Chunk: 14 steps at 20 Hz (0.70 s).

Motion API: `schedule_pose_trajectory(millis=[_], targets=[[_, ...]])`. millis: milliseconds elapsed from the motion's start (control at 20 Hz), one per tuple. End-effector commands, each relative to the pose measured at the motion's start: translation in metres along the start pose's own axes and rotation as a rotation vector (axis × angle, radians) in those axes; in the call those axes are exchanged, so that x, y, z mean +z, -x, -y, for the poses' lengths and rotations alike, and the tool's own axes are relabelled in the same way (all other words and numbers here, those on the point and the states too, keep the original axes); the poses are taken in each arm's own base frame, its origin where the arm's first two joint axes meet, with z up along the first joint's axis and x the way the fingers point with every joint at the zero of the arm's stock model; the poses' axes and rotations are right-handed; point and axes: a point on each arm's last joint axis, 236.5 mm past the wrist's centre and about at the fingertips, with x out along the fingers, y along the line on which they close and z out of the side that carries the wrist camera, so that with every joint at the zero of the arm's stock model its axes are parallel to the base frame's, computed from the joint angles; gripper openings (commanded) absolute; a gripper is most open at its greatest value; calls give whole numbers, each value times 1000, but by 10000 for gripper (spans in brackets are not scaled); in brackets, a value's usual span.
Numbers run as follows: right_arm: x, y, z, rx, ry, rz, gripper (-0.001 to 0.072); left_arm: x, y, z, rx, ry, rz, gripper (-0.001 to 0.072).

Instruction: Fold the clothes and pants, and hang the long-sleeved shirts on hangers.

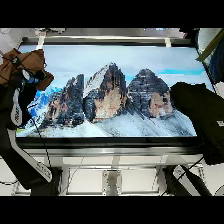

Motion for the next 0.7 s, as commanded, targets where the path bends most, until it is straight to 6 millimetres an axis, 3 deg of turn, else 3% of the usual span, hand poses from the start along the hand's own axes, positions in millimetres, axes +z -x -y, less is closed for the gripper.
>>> schedule_pose_trajectory(millis=[0,100,200,300,400,500,650], targets=[[14,0,1,-6,0,58,9,2,-4,13,-22,-11,28,33],[16,0,2,-8,1,68,9,17,16,26,-40,-24,55,32],[16,1,5,-20,4,66,9,42,62,50,-72,-59,101,32],[14,1,15,-66,9,60,9,67,132,87,-124,-152,167,32],[12,2,31,-131,60,47,9,75,214,134,-195,-272,228,32],[10,5,46,-196,106,32,9,58,287,178,-278,-348,237,32],[14,7,55,-240,131,45,9,-14,363,238,-405,-491,133,32]])
